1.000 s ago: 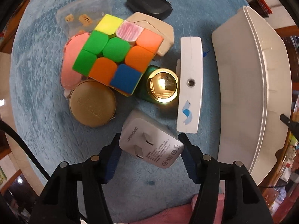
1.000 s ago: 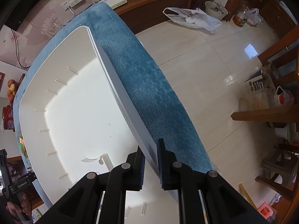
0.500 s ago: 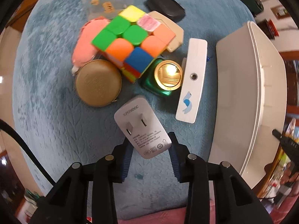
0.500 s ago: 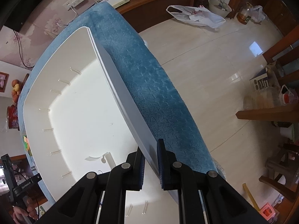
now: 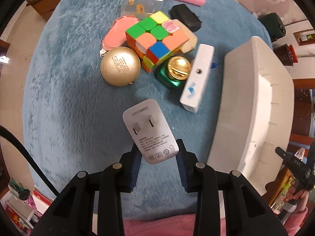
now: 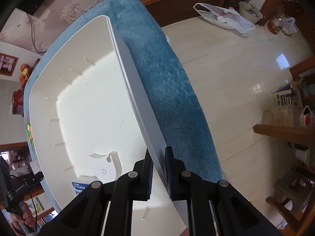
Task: Organize rigid objects
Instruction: 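Carry the white charger into the tray and release it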
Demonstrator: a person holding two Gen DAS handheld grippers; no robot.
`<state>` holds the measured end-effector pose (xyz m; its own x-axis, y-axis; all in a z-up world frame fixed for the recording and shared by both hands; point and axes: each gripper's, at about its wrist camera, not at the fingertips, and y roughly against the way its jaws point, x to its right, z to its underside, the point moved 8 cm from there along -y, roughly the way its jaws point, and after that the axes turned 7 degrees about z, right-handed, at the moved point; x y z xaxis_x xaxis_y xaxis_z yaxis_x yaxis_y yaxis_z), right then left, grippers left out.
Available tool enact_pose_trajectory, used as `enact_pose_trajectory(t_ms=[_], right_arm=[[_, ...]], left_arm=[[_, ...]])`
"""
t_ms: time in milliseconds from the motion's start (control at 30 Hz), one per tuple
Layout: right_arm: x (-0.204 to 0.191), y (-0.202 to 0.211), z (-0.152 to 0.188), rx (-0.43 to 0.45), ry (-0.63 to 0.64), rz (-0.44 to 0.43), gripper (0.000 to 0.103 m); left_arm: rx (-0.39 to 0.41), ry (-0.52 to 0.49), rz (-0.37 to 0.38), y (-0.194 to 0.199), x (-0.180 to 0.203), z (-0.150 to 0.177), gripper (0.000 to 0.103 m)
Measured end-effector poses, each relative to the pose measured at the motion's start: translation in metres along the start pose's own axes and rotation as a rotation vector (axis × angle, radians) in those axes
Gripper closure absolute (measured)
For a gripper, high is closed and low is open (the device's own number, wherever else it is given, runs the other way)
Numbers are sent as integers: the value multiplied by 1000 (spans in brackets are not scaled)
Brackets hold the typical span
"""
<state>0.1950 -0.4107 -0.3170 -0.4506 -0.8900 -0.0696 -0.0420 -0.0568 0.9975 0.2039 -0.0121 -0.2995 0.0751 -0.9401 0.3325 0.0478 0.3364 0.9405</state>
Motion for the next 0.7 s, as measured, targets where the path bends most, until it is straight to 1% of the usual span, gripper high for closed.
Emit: enact_pose_trajectory(t_ms=[200, 300, 333, 400, 500, 533, 633, 700], right_arm=[[-2, -1, 1, -6, 54, -10, 91], [-2, -1, 1, -10, 87, -12, 91], [-5, 0, 2, -12, 102, -10, 93], [-6, 0, 0, -16, 123, -9, 94], [-7, 0, 1, -20, 159, -15, 95], [-7, 0, 2, -20, 171, -16, 95], [-8, 1, 5, -22, 213, -17, 95], [-10, 0, 7, -25, 247, -12, 95]], left_arm=[[59, 12, 29, 31, 21, 26, 67], [85, 1, 45, 50, 37, 35, 67], [95, -3, 54, 57, 44, 39, 67], [113, -31, 66, 66, 54, 43, 67], [139, -70, 69, 78, 82, 45, 67], [144, -83, 71, 80, 100, 38, 67], [153, -110, 96, 72, 123, 29, 67], [154, -122, 109, 71, 137, 31, 67]])
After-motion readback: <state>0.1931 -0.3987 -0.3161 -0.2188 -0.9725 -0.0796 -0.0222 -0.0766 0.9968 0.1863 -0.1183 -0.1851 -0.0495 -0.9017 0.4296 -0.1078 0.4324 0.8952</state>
